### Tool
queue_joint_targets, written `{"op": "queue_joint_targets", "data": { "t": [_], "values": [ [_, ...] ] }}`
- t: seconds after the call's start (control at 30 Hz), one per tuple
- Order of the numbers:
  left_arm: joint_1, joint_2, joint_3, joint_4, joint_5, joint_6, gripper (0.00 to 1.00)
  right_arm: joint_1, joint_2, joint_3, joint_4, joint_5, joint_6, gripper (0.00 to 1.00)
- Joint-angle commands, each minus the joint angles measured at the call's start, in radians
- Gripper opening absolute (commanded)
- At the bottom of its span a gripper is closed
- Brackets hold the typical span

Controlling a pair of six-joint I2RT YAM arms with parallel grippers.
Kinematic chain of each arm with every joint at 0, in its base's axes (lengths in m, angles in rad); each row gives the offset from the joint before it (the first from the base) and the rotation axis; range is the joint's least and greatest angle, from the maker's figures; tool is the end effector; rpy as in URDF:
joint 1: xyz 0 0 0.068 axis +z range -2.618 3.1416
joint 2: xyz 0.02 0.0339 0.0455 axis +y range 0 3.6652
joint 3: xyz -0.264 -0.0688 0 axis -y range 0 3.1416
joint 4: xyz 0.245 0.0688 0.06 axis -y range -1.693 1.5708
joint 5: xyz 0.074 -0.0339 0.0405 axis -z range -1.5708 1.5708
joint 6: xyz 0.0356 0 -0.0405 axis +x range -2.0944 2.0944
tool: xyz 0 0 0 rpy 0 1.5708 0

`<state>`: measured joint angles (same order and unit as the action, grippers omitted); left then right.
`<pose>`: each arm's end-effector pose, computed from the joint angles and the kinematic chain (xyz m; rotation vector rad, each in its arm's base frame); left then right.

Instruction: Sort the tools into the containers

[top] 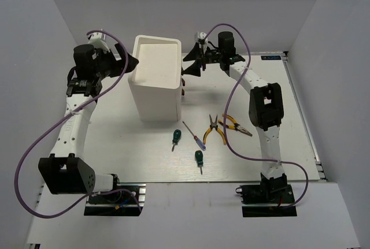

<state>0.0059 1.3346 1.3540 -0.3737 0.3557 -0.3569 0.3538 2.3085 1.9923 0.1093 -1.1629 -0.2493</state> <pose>0.3028 -0.0106 0.3977 -0.1106 1.9414 -0.5761 0.4908 0.2161 0.2716 -1.2634 1.2475 1.0945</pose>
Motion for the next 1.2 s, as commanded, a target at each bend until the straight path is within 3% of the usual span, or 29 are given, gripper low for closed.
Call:
{"op": "queue_joint_targets", "data": {
  "t": [0.0, 0.47, 0.83, 0.93, 1.17],
  "values": [
    [0.008, 0.001, 0.013, 0.027, 0.06, -0.004, 1.0, 0.005, -0.011, 0.028, 0.059, -0.032, -0.03, 0.79],
    [0.008, 0.113, 0.013, 0.067, 0.123, -0.022, 0.95, 0.01, -0.058, -0.073, 0.105, -0.104, 0.015, 0.62],
    [-0.012, 0.149, 0.022, 0.047, 0.134, -0.013, 0.78, 0.033, -0.073, -0.088, 0.161, -0.057, 0.076, 0.53],
    [-0.012, 0.149, 0.022, 0.038, 0.125, -0.013, 0.76, 0.04, -0.084, -0.107, 0.168, -0.014, 0.077, 0.46],
    [-0.012, 0.149, 0.022, 0.038, 0.124, -0.013, 0.63, 0.048, -0.123, -0.147, 0.194, 0.04, 0.074, 0.05]
  ]
}}
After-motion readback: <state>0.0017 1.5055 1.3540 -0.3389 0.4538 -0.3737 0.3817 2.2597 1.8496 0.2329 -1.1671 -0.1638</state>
